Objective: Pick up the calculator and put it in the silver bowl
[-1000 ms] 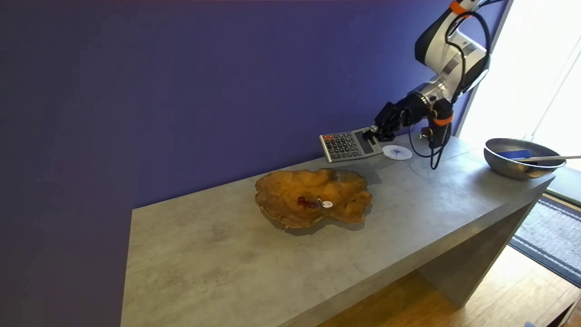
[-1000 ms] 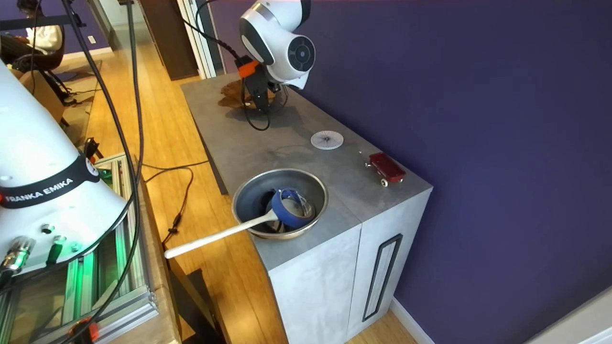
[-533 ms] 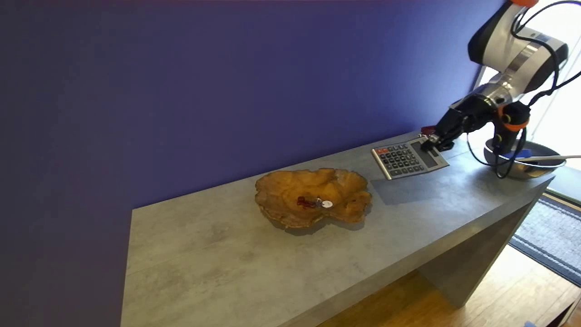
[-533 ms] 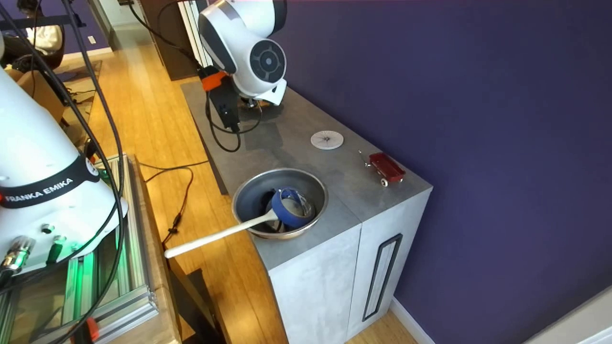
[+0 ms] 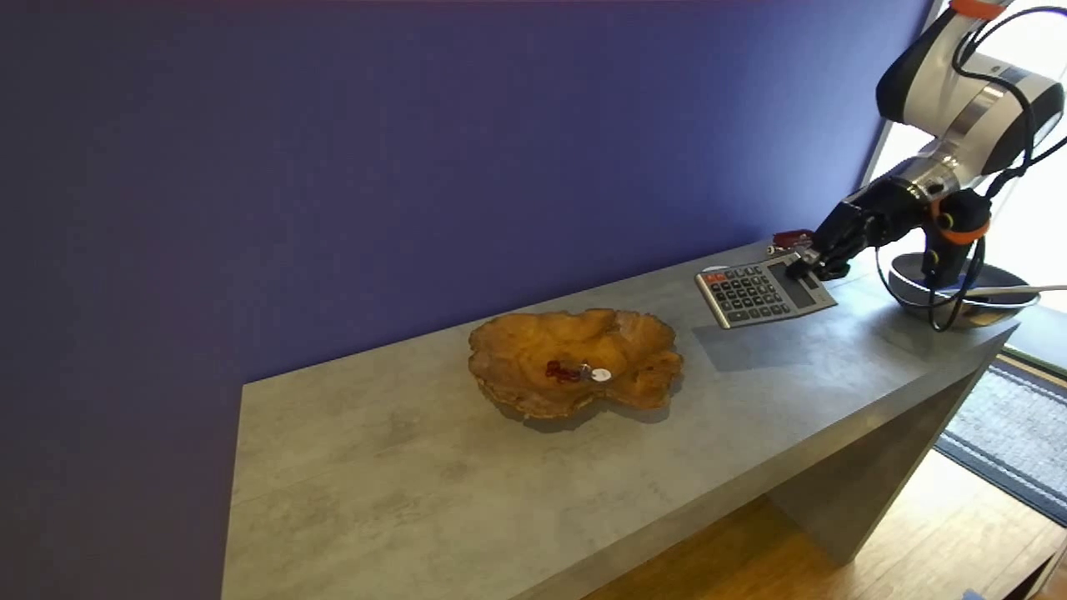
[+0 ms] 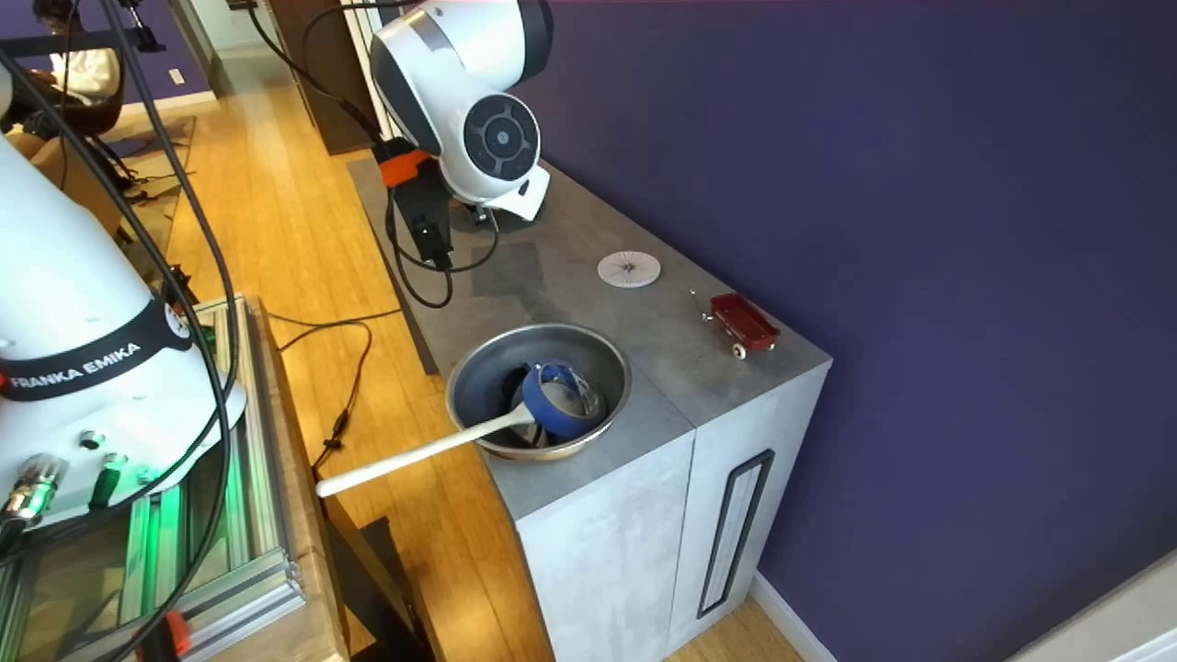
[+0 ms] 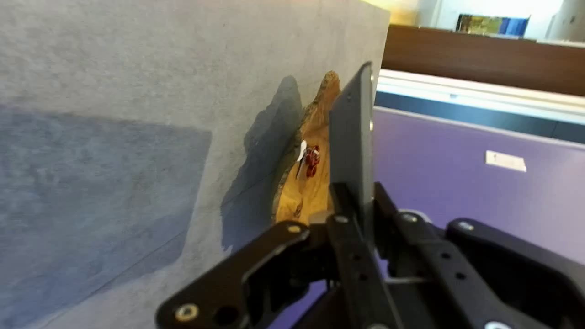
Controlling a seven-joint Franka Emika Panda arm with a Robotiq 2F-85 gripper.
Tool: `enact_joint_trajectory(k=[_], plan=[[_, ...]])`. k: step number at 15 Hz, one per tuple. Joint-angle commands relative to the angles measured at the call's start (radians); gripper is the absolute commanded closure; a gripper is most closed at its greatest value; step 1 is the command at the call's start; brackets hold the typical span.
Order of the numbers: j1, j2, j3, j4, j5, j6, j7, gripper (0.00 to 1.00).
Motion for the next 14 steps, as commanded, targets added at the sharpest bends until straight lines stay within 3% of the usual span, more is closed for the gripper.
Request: enact_joint_trajectory(k=[1,4,5,9,10,11,12,14], plan=[[-0.079,-0.126,-0.070,-0.155,-0.005,-0.032,0.047,0.96],[-0.138,-0.238,-0.136,-0.283,-0.032,0.010,0.106,0.96],[-0.167,-0.138,-0.160,-0.170,-0.031,0.009,0.135,0.96],[-0.262,-0.194,-0.249,-0.176,-0.002,0.041,0.172,0.96],[-0.238,-0.146,-0.219,-0.167,-0.015,0.023,0.133,0.85],[-0.260,-0.152,-0.238,-0.164,-0.015,0.025,0.137,0.85],[-0.273,-0.157,-0.248,-0.164,-0.015,0.025,0.137,0.96],[-0.306,-0.175,-0.281,-0.165,-0.051,0.004,0.151,0.96]])
